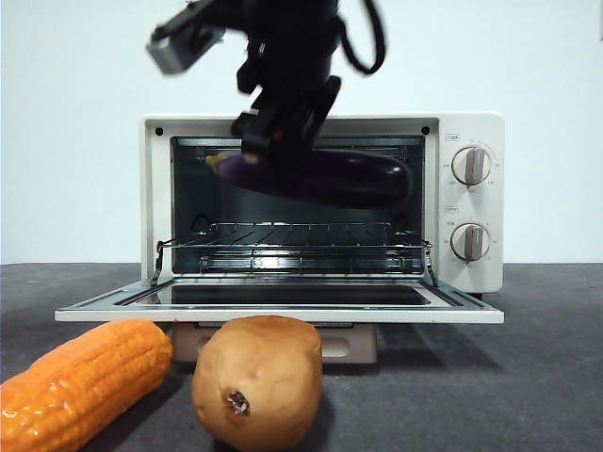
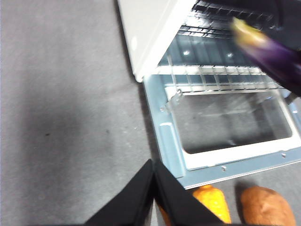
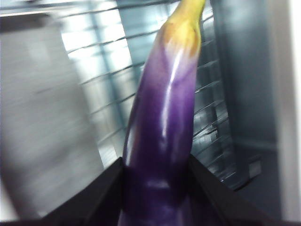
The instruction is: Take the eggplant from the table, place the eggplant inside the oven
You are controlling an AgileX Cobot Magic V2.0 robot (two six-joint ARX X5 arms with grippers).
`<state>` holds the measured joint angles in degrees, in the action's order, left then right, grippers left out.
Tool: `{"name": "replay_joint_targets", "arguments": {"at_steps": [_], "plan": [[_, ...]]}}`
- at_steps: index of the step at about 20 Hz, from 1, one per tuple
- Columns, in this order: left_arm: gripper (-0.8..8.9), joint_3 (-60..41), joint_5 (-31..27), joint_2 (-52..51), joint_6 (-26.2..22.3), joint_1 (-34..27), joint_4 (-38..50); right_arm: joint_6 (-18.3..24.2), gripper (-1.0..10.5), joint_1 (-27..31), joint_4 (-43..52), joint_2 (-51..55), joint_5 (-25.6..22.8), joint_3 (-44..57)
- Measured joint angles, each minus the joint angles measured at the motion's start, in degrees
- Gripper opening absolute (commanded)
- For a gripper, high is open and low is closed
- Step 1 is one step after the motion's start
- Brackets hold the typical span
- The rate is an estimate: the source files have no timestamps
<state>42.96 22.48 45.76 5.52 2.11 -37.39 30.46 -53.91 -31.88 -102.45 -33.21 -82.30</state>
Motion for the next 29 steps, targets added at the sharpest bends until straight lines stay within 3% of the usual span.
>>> {"name": "replay_joint_targets", "arguments": {"at_steps": [4,7,14,19,26,29], "plan": [[0.04,0.0,0.0,0.0,0.0,0.0,0.0,9.2,0.7,1.9,10.7,-4.6,-1.0,-0.1],[0.04,0.0,0.2,0.0,0.0,0.0,0.0,11.6,0.9,3.4,12.0,-6.9,-1.1,-0.1],[0.04,0.0,0.2,0.0,0.0,0.0,0.0,10.2,2.9,4.9,12.9,-7.2,-1.1,-0.1],[0.04,0.0,0.2,0.0,0.0,0.0,0.0,8.5,3.0,4.6,13.0,-7.2,-1.2,-0.1],[0.04,0.0,0.2,1.2,0.0,0.0,0.4,8.0,3.0,-0.9,12.5,-7.2,-4.9,-0.2],[0.04,0.0,0.2,5.7,0.0,0.0,2.2,4.2,2.9,-4.8,6.8,-4.9,-5.4,-0.4]]}}
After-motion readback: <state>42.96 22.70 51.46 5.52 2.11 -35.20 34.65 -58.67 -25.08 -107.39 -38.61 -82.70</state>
